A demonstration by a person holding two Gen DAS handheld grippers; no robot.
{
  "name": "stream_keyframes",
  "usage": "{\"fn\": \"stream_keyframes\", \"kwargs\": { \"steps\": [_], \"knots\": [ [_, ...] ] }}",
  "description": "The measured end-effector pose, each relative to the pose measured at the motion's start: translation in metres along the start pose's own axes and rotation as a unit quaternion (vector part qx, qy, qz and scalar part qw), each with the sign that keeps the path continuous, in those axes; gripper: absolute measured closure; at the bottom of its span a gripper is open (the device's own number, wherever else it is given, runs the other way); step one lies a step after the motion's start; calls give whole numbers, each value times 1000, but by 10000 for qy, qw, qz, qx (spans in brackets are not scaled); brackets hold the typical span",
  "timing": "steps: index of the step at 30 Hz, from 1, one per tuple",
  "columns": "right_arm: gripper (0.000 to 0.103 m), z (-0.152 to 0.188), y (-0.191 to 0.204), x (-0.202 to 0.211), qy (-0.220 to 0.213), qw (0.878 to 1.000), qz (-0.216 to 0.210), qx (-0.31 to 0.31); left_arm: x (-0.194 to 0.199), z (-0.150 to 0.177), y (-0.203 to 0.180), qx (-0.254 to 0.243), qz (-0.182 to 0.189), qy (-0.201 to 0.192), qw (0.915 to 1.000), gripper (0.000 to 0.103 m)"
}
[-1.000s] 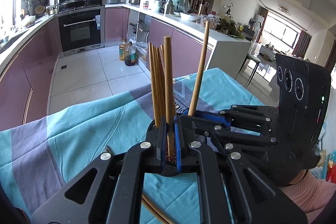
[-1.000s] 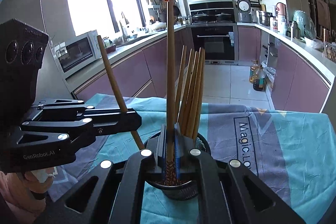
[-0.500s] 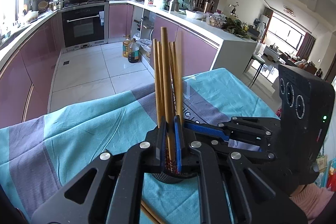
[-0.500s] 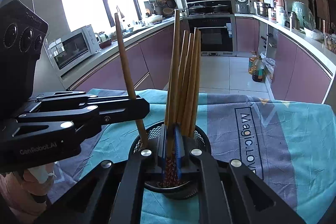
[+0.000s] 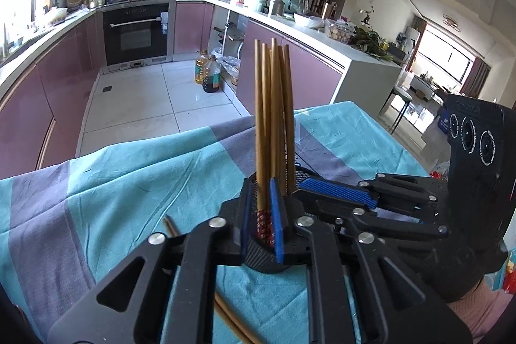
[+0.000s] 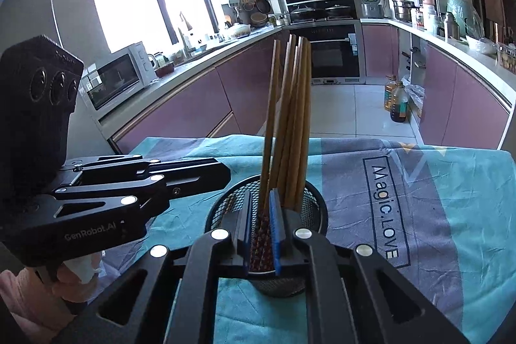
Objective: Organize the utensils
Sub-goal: 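Open both grippers and move them back over the last chopsticks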
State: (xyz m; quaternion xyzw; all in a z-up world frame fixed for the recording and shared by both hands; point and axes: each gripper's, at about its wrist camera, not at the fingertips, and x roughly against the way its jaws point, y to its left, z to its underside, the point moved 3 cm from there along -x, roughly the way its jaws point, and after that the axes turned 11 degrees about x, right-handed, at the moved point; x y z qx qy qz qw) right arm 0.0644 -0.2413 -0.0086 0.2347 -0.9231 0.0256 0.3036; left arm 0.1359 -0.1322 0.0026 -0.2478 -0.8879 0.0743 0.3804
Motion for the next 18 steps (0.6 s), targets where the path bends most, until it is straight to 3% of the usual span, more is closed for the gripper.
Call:
{"fn": "stream_keyframes", "kwargs": {
  "steps": [2, 4, 9, 18],
  "knots": [
    [82, 1, 5, 7, -79, 9999, -55, 52, 10, 5, 5, 0, -48, -151, 9999, 81],
    [79, 2, 11, 15, -146, 9997, -127, 121, 22, 8, 10, 15, -122, -288, 9995, 70],
    [71, 9, 33, 28, -201, 9981, -476, 347, 49, 25, 33, 68, -437, -632, 9970, 55],
    [61, 40, 63, 13, 227, 9952, -816, 480, 59, 71, 66, 116, -1211, -673, 9903, 37]
  ]
}}
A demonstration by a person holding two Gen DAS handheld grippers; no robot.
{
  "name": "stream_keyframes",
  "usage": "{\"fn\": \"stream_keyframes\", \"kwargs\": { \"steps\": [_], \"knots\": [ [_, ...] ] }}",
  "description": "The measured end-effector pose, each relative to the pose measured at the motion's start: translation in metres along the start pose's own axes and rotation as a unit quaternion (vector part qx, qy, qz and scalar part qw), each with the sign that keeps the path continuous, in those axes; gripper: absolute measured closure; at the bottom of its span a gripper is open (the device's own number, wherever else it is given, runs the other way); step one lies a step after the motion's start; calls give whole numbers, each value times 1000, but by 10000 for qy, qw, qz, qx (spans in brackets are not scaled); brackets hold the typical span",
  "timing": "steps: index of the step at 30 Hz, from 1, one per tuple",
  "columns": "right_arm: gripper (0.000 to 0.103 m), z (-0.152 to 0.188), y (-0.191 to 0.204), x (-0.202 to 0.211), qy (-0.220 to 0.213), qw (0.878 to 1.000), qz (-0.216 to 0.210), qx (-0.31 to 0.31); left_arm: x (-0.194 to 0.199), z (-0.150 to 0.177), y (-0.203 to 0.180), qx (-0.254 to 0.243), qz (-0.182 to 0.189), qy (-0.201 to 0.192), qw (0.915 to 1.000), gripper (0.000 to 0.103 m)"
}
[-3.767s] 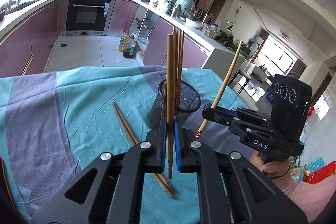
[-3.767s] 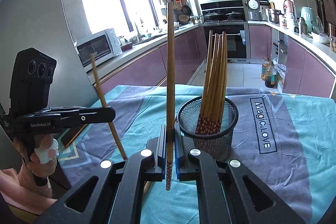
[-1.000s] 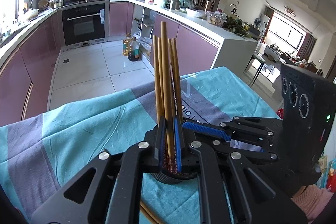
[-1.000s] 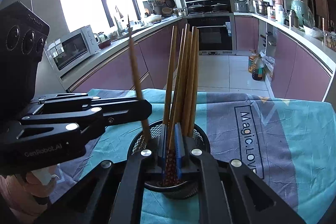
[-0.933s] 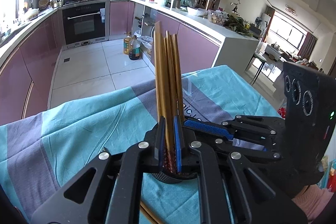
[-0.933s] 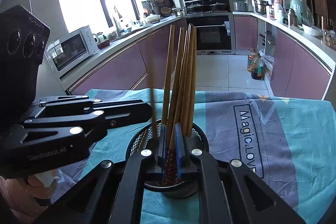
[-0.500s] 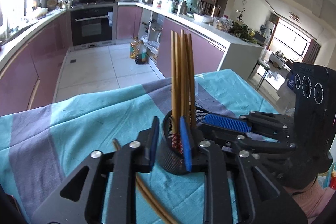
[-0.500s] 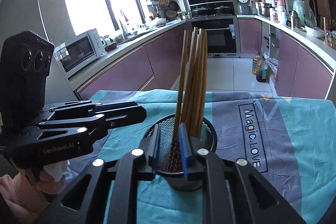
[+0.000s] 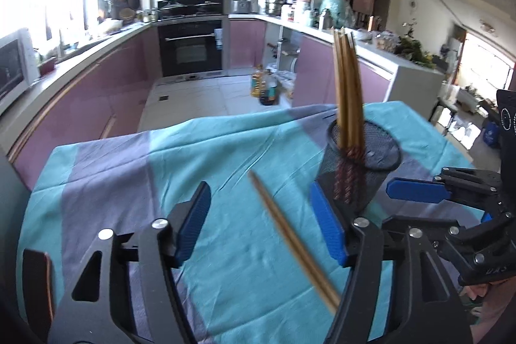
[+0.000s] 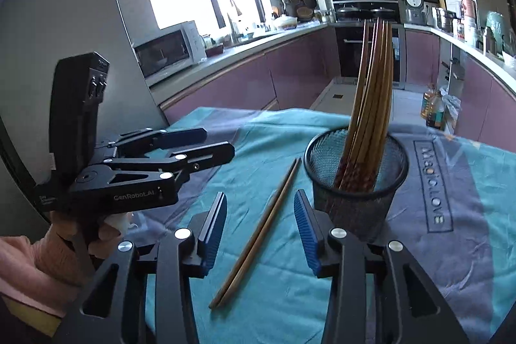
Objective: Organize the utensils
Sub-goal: 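Open both grippers and move them back over the last chopsticks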
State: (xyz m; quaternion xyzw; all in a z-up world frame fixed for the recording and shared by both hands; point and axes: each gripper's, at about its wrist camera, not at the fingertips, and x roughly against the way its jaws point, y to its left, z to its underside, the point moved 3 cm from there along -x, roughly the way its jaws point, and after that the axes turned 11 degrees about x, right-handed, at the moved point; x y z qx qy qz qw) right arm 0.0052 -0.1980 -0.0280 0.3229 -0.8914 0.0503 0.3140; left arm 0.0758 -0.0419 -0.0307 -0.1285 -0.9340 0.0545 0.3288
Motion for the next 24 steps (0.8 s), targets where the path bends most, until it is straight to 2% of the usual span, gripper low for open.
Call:
{"fn": "stream_keyframes", "kwargs": {
  "steps": [5, 15, 24],
  "knots": [
    [56, 15, 1, -22, 333, 9993, 61, -167, -4, 19, 8, 96, -166, 116, 9997, 33],
    [56, 30, 6, -47, 724, 9970, 227, -145, -12, 38, 20, 258, -345, 342, 9985, 32],
    [59, 37, 14, -61, 885, 9956, 303, -19, -18, 47, 26, 341, -398, 512, 9973, 33]
  ]
}}
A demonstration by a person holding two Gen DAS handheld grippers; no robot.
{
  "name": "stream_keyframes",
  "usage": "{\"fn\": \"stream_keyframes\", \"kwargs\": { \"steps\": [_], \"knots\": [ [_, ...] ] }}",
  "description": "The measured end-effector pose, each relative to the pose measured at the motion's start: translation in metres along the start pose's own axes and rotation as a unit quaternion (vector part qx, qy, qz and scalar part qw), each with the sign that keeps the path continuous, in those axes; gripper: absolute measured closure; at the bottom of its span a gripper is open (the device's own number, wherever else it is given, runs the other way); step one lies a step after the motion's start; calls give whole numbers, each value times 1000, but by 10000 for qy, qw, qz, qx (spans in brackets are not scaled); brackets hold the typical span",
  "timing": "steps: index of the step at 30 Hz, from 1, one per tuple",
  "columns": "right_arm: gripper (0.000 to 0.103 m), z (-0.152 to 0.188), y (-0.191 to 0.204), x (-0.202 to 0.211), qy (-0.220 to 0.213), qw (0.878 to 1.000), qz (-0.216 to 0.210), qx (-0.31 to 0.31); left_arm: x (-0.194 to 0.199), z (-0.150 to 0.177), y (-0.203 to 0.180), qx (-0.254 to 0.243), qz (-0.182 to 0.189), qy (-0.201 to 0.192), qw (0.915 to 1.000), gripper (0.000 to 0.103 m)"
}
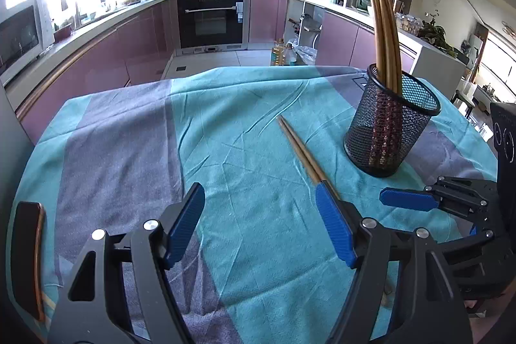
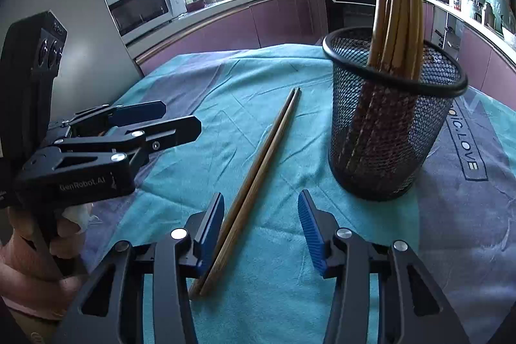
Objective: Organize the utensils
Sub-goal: 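Open both grippers and move them back over the last chopsticks, then lower both open grippers toward the two chopsticks on the cloth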
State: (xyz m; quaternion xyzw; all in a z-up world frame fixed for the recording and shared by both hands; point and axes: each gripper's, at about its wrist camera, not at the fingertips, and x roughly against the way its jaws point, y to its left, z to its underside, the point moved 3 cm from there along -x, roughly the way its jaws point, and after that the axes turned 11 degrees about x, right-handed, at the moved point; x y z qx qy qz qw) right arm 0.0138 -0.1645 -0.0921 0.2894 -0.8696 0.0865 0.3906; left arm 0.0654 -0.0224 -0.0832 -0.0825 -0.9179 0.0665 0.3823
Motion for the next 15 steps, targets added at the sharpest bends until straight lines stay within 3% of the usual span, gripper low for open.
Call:
{"fn": "stream_keyframes", "kwargs": {
  "steps": [15],
  "knots": [
    [69, 3, -3, -6, 196, 9997, 161, -54, -11, 5, -5, -19, 90, 183, 9998, 38]
  ]
}}
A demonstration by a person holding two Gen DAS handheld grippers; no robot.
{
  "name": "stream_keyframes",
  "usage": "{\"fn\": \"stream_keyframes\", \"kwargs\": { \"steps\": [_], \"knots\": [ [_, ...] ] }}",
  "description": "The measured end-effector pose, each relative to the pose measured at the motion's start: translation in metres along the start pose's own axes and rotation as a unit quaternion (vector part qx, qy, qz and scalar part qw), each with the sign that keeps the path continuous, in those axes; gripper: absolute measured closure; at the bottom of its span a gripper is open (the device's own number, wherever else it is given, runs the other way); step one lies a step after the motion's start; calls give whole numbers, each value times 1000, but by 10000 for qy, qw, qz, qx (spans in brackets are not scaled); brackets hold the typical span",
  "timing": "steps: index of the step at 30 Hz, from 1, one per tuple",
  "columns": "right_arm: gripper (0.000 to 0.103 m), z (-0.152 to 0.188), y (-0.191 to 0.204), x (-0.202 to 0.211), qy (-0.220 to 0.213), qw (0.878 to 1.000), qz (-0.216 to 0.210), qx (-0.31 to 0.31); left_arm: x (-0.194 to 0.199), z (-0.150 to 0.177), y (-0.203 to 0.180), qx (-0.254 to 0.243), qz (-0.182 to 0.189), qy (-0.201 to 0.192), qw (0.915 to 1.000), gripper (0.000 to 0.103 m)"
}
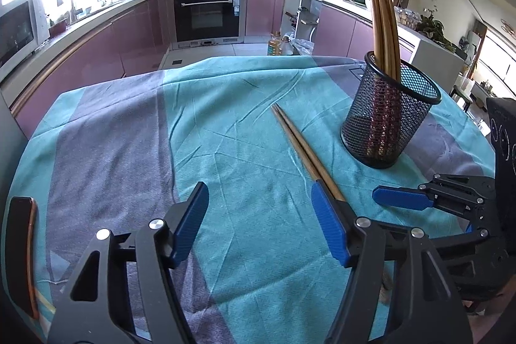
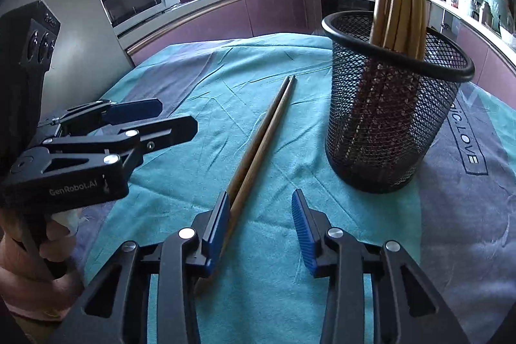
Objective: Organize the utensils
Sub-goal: 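Lower both open grippers toward the two chopsticks on the cloth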
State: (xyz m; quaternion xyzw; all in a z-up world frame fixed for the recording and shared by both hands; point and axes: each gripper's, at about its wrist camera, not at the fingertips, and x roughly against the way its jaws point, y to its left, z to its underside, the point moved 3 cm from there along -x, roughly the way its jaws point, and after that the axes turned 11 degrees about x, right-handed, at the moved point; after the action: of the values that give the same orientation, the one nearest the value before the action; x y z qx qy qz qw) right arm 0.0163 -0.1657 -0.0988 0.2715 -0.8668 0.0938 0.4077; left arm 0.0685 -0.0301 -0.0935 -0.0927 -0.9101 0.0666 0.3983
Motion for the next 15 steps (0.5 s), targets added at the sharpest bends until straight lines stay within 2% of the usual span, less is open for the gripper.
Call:
{"fn": "stream_keyframes", "kwargs": {
  "steps": [9, 15],
  "knots": [
    [71, 3, -9, 4, 10, 9997, -117, -198, -12, 3, -12, -90, 200, 202, 9996, 41],
    [71, 5, -13, 5, 6, 9997, -113, -212, -25, 8, -22, -70, 401, 440, 9982, 49]
  ]
}}
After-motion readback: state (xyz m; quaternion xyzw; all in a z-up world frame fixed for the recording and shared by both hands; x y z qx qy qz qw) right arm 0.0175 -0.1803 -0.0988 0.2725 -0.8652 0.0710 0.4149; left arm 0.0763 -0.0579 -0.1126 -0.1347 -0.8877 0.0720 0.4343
